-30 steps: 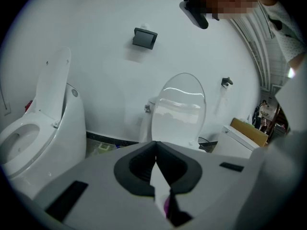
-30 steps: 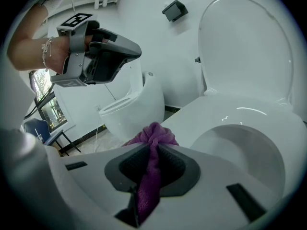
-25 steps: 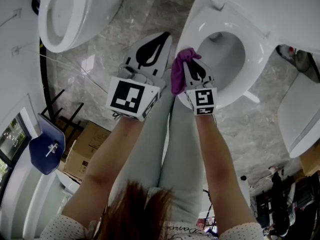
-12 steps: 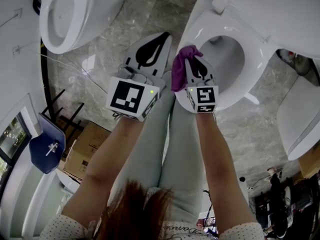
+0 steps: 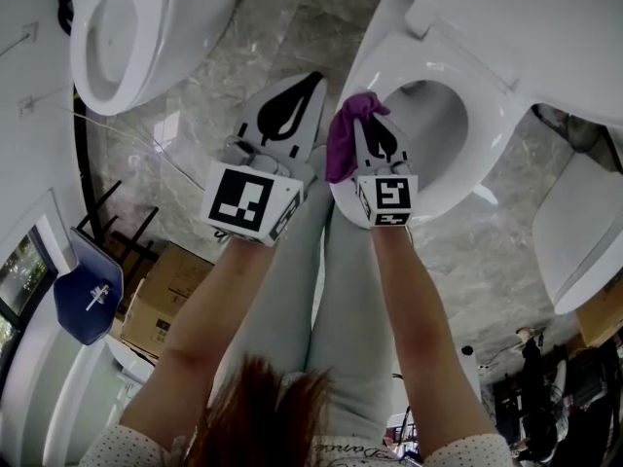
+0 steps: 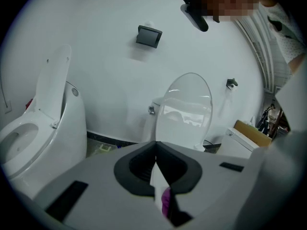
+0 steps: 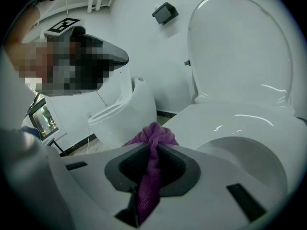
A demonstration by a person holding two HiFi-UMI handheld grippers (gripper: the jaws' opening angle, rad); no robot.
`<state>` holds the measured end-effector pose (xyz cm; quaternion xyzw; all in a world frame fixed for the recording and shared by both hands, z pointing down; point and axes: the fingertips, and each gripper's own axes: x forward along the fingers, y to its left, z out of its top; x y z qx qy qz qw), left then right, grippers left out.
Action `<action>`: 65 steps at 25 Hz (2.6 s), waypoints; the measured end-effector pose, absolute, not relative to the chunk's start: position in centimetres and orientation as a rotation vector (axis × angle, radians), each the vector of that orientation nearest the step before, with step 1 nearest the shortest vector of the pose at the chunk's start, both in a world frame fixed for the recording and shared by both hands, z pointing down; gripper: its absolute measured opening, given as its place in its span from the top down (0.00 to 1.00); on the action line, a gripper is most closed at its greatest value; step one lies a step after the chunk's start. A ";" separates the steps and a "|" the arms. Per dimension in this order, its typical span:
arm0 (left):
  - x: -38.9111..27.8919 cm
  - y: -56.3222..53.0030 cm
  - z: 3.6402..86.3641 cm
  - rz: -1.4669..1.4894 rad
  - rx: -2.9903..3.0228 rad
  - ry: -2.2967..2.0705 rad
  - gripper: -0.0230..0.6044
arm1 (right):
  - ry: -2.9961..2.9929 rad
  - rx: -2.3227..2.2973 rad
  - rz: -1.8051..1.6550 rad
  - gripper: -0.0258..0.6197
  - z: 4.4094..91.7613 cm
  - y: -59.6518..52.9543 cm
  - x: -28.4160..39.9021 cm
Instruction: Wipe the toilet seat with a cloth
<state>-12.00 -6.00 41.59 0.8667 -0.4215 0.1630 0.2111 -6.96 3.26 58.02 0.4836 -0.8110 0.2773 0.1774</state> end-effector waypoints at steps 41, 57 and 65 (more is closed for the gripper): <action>-11.7 -7.5 41.4 0.437 2.377 -1.216 0.96 | -2.243 1.507 0.917 0.85 58.1 -2.8 -3.7; -11.9 -7.5 41.6 0.444 2.365 -1.239 0.96 | -2.259 1.583 0.846 0.85 57.4 -7.0 -0.8; -11.1 -7.0 41.5 0.447 2.377 -1.227 0.96 | -2.274 1.552 0.788 0.86 57.2 -7.7 0.0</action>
